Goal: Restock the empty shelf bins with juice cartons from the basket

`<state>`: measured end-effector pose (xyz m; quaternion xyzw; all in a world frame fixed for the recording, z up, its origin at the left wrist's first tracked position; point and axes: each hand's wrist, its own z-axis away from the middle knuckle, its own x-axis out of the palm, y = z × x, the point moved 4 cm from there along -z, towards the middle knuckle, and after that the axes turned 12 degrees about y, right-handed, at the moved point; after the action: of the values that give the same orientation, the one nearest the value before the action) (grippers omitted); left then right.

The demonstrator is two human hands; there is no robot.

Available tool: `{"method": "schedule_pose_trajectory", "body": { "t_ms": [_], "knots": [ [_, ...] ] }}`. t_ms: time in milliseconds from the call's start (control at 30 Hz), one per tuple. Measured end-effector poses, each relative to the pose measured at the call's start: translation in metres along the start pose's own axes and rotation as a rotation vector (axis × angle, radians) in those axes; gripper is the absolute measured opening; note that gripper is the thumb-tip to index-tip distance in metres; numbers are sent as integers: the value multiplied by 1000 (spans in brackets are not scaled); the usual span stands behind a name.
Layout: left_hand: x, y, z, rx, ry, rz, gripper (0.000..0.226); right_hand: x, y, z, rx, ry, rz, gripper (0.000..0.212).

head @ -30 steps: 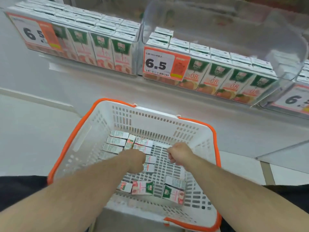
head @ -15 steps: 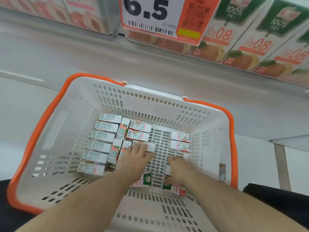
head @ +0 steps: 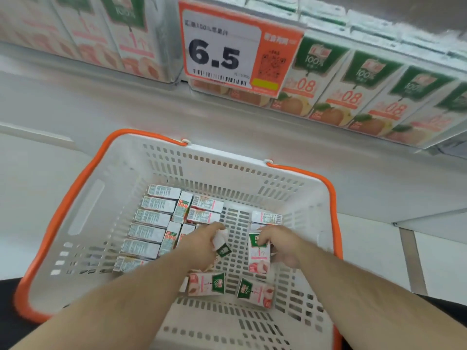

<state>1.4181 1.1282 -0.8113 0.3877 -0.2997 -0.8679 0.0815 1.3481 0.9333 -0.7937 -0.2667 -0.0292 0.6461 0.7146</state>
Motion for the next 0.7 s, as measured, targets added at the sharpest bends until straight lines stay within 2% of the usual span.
{"method": "schedule_pose_trajectory", "body": {
  "t_ms": [100, 233, 467, 567, 700],
  "knots": [
    [-31, 14, 8, -161, -3, 372, 56, -9, -9, 20, 5, -22, -185, 23],
    [-75, 39, 26, -213, 0, 701, 47, -17, -33, 61, -77, -52, -308, 28],
    [-145, 93, 69, -178, 47, 1061, 41, -34, -85, 140, -260, -85, -453, 41],
    [-167, 112, 81, -228, 23, 1254, 33, -39, -102, 172, -337, -87, -503, 49],
    [-203, 125, 95, -312, 124, 1311, 23, -46, -120, 203, -430, -110, -586, 23]
  ]
}}
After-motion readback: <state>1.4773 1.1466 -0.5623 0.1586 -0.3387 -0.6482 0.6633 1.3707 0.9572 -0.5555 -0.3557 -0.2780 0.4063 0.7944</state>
